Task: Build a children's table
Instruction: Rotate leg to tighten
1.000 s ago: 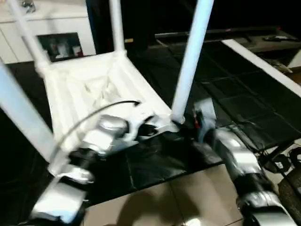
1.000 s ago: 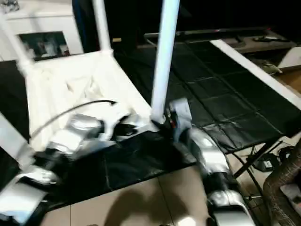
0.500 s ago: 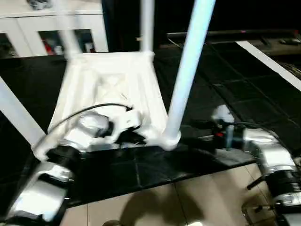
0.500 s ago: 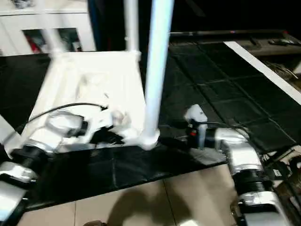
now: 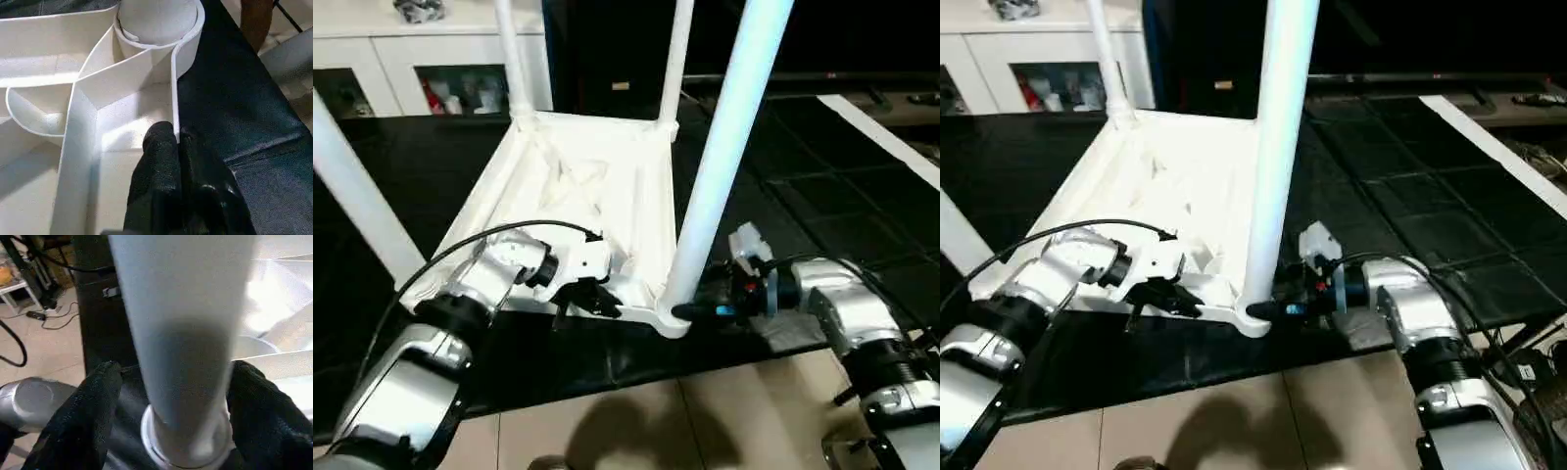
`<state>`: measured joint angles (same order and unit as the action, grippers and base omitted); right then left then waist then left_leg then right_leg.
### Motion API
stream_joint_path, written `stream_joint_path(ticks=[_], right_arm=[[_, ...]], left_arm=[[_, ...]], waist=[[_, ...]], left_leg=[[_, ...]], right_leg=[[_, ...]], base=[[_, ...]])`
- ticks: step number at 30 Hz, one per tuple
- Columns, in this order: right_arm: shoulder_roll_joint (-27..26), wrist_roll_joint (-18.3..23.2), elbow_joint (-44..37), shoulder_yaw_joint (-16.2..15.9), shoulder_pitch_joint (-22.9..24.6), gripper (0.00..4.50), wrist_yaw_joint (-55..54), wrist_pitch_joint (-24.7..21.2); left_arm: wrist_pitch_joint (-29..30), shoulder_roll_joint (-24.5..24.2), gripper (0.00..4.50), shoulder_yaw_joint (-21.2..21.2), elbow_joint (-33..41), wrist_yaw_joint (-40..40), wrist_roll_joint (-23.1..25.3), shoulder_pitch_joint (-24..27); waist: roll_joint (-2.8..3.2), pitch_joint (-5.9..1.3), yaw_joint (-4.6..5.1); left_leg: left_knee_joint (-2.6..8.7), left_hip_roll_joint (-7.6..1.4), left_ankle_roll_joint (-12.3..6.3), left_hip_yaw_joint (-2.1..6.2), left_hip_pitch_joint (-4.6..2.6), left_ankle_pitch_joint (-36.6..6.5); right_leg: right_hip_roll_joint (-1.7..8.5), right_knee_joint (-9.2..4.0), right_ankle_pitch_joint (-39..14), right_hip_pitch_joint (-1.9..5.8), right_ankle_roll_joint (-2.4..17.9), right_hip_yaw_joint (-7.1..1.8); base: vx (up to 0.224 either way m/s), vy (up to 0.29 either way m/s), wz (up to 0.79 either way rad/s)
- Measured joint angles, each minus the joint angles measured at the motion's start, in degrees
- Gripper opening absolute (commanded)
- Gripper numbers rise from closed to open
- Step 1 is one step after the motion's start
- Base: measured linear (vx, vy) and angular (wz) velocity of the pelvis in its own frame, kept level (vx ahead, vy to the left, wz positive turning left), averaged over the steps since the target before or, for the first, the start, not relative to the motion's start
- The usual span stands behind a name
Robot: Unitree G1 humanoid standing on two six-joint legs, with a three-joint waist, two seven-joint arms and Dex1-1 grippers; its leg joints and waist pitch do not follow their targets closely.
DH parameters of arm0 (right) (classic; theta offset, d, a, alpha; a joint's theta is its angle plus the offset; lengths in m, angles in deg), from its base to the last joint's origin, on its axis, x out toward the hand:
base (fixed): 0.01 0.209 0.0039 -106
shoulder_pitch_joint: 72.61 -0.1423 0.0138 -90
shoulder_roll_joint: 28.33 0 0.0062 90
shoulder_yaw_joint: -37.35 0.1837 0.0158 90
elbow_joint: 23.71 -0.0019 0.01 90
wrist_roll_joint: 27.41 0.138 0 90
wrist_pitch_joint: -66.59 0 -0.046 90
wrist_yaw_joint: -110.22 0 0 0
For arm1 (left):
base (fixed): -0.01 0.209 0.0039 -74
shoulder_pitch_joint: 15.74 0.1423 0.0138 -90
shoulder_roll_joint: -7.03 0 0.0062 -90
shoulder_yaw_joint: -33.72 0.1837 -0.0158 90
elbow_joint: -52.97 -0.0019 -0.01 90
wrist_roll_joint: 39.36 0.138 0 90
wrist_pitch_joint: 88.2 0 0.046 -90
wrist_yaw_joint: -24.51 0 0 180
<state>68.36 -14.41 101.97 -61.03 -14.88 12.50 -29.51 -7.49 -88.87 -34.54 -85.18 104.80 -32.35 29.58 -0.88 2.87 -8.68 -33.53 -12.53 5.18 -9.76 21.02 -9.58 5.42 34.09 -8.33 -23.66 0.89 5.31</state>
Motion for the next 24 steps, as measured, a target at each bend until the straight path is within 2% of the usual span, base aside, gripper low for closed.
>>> stream_joint_path(ticks=[10, 19, 24], right_arm=[[-0.17, -0.19, 3.08, -0.18, -1.94, 2.09, 0.29, 0.61], [-0.22, -0.21, 3.79, -0.08, -2.19, 1.94, 0.30, 0.65], [-1.34, -0.23, 3.33, 1.13, -1.65, 1.93, -3.20, -0.77]], left_arm=[[-1.32, 0.46, 0.00, -0.02, -1.90, -0.03, -0.02, -0.59], [-1.46, 0.89, 0.00, -0.27, -2.96, -0.44, -0.02, -0.87], [3.42, 2.44, 0.00, -1.77, -3.04, -2.75, -0.55, -0.90]], waist=[[0.00, -0.01, -0.09], [0.00, -0.01, -0.09], [0.01, -0.01, -0.02]], left_leg=[[-0.03, -0.04, 0.00, 0.00, -0.01, 0.00], [-0.05, -0.07, 0.00, 0.00, -0.06, 0.00], [-0.06, -0.09, 0.00, 0.00, -0.10, 0.01]], right_leg=[[0.00, 0.05, 0.01, 0.09, 0.02, 0.01], [0.00, 0.04, -0.03, 0.22, -0.05, 0.01], [0.00, 0.05, -0.03, 0.28, -0.05, 0.01]], base=[[0.000, 0.000, 0.00], [0.000, 0.000, 0.00], [0.000, 0.000, 0.00]])
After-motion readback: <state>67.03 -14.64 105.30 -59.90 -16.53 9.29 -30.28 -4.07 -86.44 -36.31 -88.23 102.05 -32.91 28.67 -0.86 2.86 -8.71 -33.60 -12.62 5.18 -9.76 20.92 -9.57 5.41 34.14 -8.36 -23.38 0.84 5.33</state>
